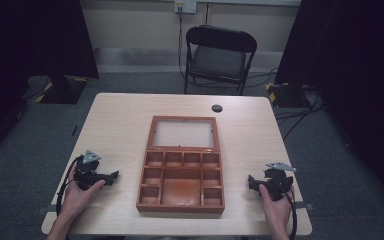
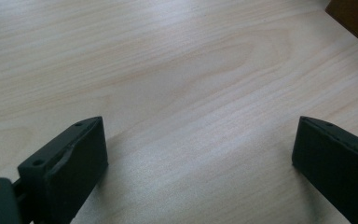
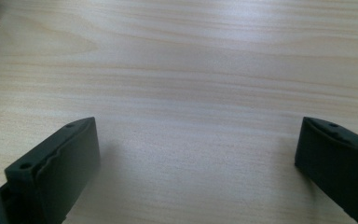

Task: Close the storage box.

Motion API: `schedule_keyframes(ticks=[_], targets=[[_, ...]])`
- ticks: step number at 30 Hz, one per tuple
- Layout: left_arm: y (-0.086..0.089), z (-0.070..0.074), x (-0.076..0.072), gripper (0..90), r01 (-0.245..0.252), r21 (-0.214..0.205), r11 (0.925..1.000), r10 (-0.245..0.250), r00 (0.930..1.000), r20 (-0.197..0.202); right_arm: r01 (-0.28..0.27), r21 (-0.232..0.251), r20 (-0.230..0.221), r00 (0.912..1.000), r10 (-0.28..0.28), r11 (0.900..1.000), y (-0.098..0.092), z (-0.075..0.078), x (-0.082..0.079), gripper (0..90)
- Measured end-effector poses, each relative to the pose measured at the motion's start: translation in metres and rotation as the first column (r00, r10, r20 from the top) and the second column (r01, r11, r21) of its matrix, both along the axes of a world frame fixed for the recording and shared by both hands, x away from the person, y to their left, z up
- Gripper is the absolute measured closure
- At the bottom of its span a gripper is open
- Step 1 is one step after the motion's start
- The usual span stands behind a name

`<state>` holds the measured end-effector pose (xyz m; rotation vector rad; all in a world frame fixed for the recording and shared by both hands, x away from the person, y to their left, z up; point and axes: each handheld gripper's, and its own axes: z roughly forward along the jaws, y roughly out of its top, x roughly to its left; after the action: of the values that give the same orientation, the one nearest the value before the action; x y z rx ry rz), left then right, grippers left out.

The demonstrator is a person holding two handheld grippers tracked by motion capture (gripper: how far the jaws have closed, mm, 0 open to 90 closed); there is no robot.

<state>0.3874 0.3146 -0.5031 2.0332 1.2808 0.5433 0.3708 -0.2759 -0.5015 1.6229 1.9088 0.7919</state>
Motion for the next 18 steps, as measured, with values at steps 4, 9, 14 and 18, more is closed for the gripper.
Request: schedule_keyframes(ticks=[4,9,14,18], targets=[[-0.0001,0.0,0.0,2.7,0.0,0.0,1.0,0.0,1.0,0.001,-0.012,0.003,-0.001,0.9999,0.012,0.9999,-0.0021,0.0001,0.0004,0.0],[-0.0005,0.0,-0.0011,3.5,-0.009,0.001,1.0,0.009,0.9999,0.004,0.0,0.002,0.0,1.0,0.0,1.0,-0.001,0.0001,0.0002,0.0],[-0.0003,0.0038,-0.0041,18.4,-0.021,-0.017,0.9996,0.021,0.9998,0.004,-0.002,0.007,-0.007,1.0,0.002,1.0,-0.0006,0.0018,-0.0015,4.3],[-0.0018,0.0065,-0.0024,17.3,-0.025,-0.016,0.9996,0.025,0.9995,-0.02,-0.022,0.073,-0.011,0.9997,0.023,0.9971,-0.0002,0.0085,-0.0023,14.0]])
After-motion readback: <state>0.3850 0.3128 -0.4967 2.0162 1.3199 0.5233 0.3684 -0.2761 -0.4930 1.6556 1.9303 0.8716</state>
